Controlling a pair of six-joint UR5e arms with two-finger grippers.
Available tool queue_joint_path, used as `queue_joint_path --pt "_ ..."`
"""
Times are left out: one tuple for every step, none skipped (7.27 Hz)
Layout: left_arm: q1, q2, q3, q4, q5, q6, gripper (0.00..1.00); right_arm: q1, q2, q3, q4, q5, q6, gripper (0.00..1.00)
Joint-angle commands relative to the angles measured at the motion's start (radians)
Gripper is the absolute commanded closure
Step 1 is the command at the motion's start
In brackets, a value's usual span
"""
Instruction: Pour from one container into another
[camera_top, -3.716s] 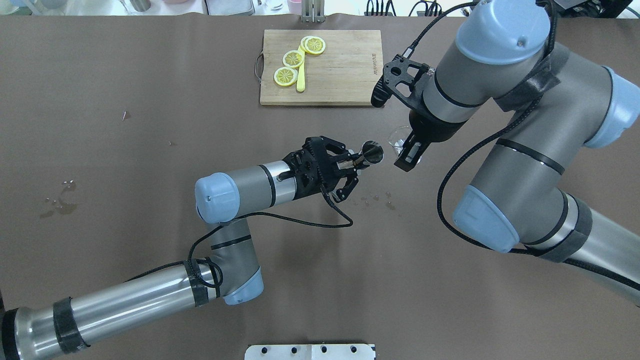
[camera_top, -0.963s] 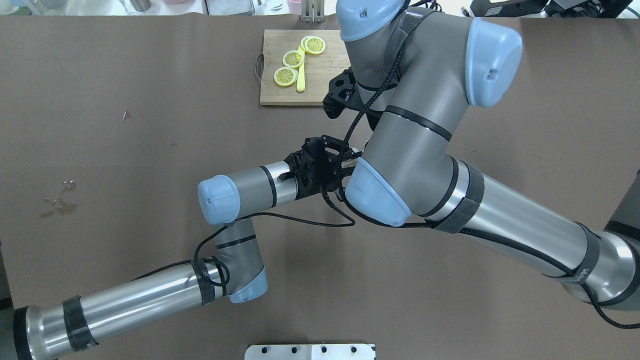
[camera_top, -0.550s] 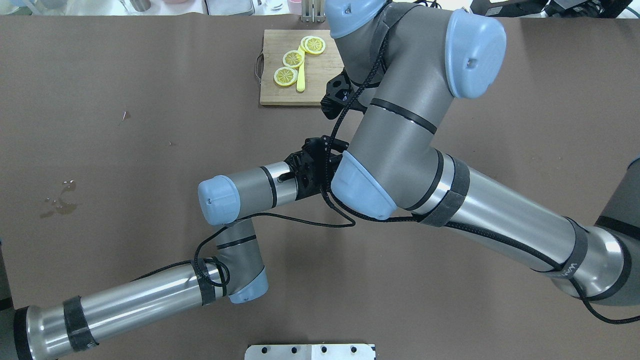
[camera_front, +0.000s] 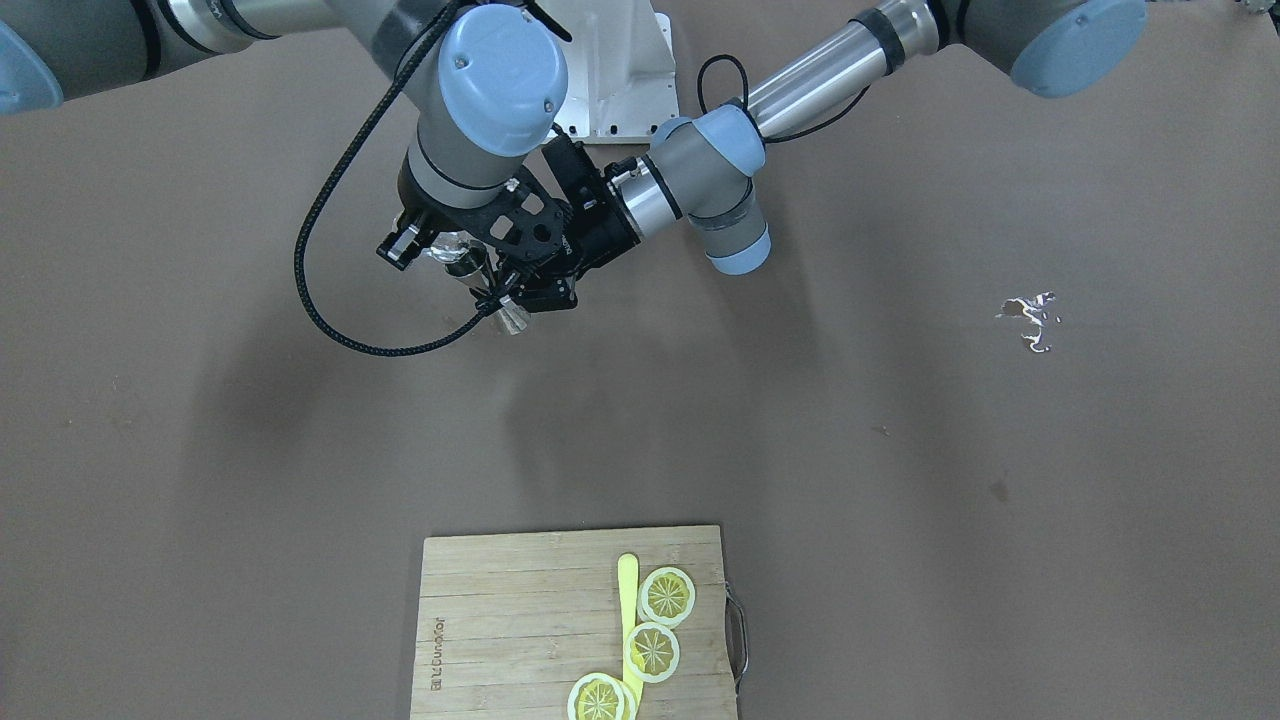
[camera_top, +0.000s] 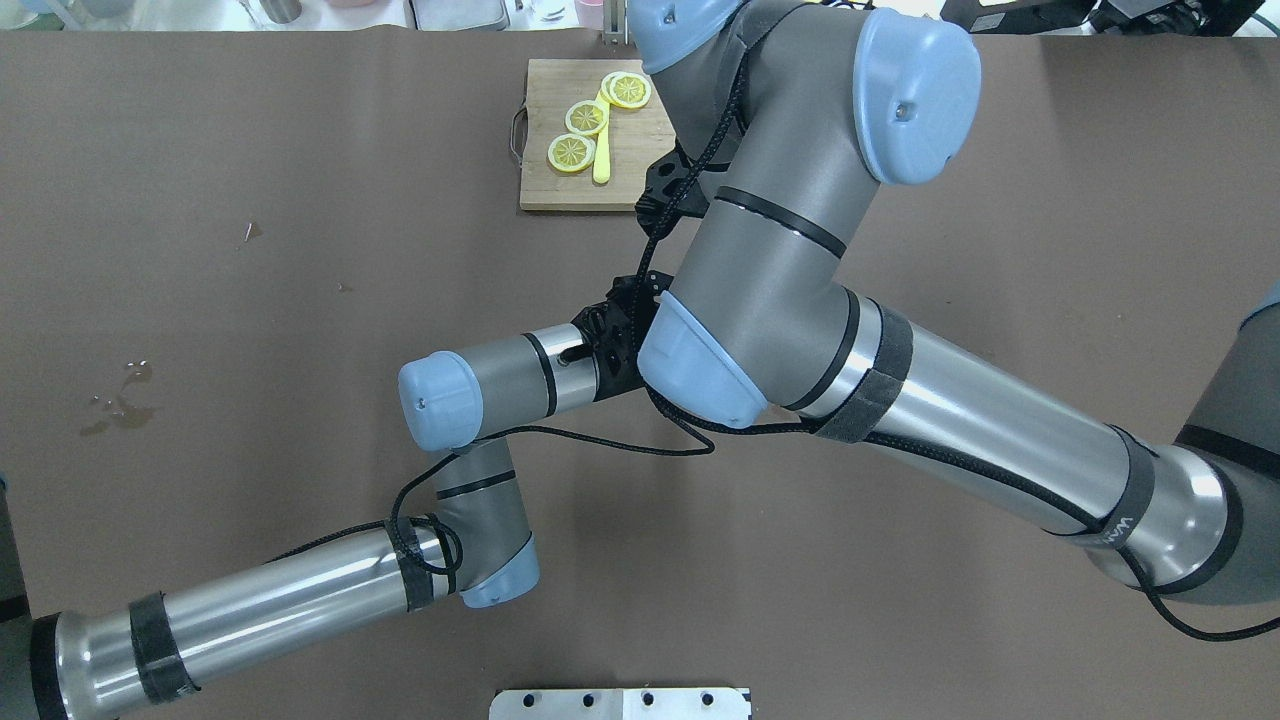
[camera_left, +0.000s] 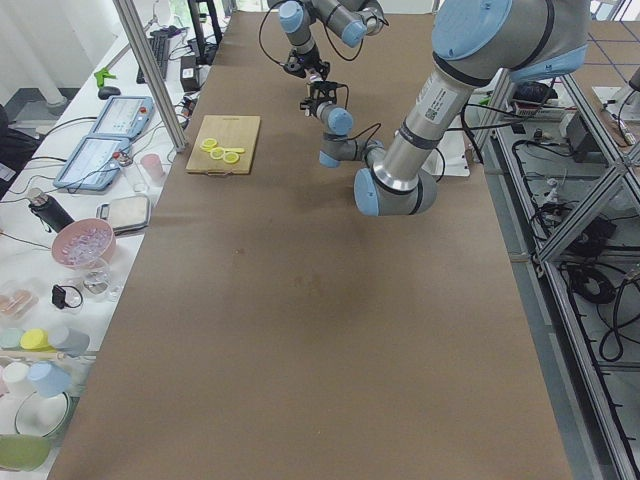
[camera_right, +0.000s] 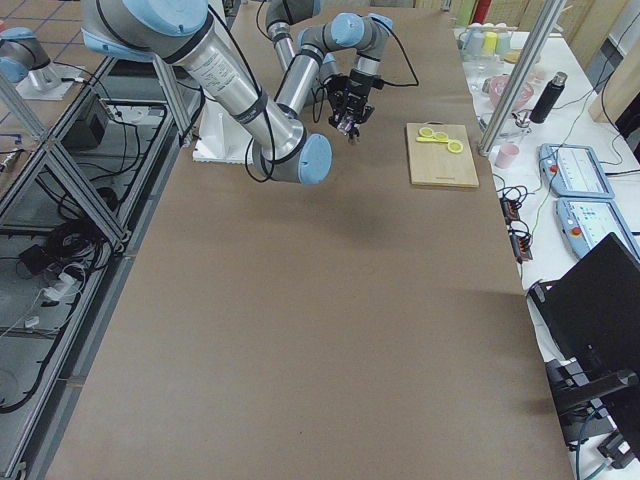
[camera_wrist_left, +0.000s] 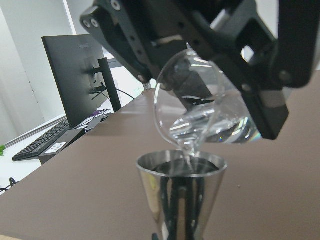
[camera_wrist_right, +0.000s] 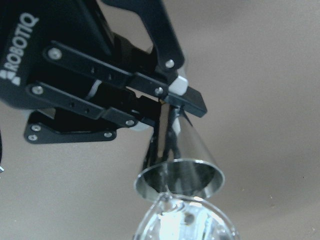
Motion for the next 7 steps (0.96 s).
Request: queue_joint_path --pt "0.0 -0.002 0.0 -0.001 0.0 -0.001 1.0 0.001 0.023 -0.021 -0.021 -0.008 -0.014 1.0" --pt "0.0 -0.001 0.0 -0.001 0.0 -0.001 1.0 0.001 0.021 -0.013 -0.033 -0.009 -0.015 1.0" --pt "0.0 -0.002 0.0 -0.001 0.0 -0.001 1.0 0.001 0.023 -0.01 -0.041 -0.009 -0.017 1.0" --pt "0.0 -0.002 0.0 -0.001 0.0 -0.001 1.0 0.001 0.022 -0.009 -0.044 -0.009 -0.018 1.0" --pt "0.0 -0.002 0.0 -0.001 0.0 -0.001 1.0 0.004 0.021 -0.001 -0.046 -0.009 -0.02 1.0" --pt "0.0 -0.002 0.0 -0.001 0.0 -0.001 1.0 0.005 0.012 0.02 -0.043 -0.009 -0.02 1.0" --pt "0.0 -0.002 0.0 -0.001 0.0 -0.001 1.0 0.009 -0.003 0.053 -0.038 -0.009 -0.02 1.0"
